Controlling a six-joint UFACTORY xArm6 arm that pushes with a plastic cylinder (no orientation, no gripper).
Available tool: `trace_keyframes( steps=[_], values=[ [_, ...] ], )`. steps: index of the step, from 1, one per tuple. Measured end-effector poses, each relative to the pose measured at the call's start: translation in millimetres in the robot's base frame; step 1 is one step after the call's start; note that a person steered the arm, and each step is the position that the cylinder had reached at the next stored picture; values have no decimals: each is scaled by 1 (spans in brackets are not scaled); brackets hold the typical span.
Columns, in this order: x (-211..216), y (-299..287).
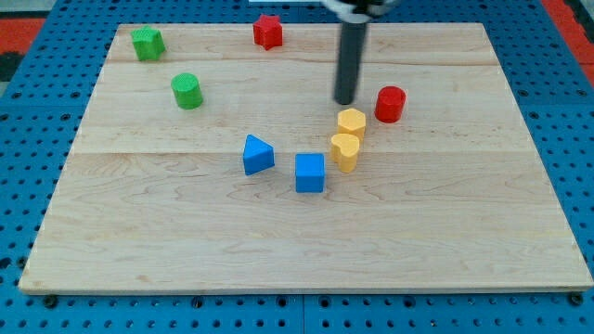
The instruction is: Push the green circle to the top right
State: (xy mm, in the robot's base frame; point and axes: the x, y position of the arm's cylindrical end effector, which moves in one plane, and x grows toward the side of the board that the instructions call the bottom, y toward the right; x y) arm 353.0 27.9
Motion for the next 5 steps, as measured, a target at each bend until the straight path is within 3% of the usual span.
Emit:
trace_keyframes(
  steps=[2, 3, 5],
  values=[
    [12, -204],
    [-5, -209],
    [-15, -295]
  ],
)
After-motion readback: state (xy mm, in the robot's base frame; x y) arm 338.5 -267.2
